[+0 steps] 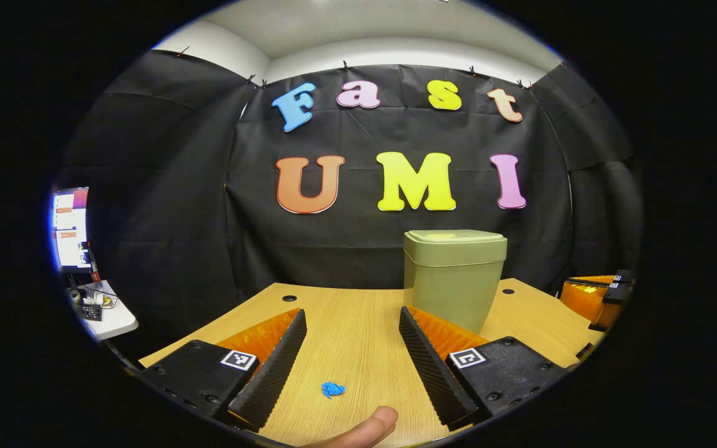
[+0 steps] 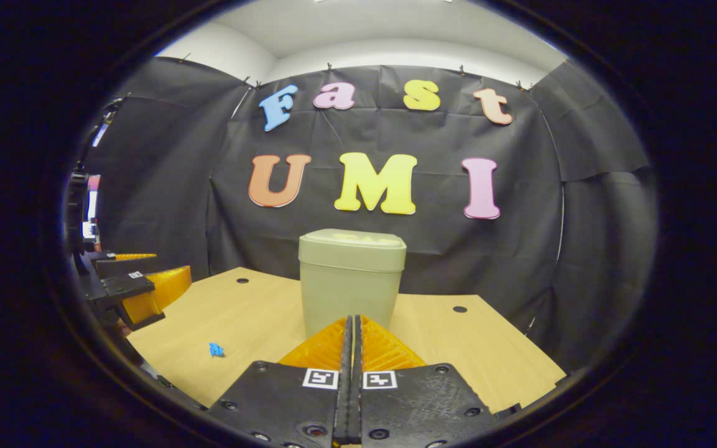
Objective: Press the lid of the desktop garbage bin to open it, pick up the crumpled paper on the desktop and throw it into the bin, then pick up the pop can on the desktop and drop it into the bin, and finally close the garbage bin lid.
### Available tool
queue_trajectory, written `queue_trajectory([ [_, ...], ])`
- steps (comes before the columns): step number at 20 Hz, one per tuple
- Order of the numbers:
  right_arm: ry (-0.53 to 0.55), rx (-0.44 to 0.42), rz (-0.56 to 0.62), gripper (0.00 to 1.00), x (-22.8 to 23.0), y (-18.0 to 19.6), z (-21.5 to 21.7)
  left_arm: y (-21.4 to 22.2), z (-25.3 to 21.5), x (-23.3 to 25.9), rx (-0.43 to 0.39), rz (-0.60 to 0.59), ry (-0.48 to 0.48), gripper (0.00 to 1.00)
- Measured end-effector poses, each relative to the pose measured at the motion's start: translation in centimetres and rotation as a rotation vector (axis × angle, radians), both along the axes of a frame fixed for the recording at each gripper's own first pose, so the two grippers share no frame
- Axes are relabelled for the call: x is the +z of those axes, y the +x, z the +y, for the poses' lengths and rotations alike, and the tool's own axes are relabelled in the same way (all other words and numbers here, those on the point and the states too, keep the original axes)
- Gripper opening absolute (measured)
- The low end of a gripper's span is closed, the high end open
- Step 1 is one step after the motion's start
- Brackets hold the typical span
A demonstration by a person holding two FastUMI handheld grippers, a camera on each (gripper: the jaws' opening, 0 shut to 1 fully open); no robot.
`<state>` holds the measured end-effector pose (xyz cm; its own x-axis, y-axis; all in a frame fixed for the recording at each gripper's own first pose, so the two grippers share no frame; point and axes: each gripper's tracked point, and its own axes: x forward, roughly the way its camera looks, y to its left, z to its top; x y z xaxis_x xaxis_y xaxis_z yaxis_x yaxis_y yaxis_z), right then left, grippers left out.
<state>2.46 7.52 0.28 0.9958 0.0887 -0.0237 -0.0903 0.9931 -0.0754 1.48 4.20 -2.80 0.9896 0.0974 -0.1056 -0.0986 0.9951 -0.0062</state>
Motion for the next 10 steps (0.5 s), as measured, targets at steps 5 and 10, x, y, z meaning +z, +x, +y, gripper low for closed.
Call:
queue_trajectory([
  [5, -0.036, -0.002, -0.013, 0.00, 2.3, 3.1, 1.2, 0.4, 0.4, -0.4, 0.002, 0.013, -0.015, 0.97],
  [10, 0.008, 0.016, -0.002, 0.00, 6.8, 6.4, 2.1, 0.3, 1.0, -0.2, 0.010, 0.010, -0.019, 0.97],
])
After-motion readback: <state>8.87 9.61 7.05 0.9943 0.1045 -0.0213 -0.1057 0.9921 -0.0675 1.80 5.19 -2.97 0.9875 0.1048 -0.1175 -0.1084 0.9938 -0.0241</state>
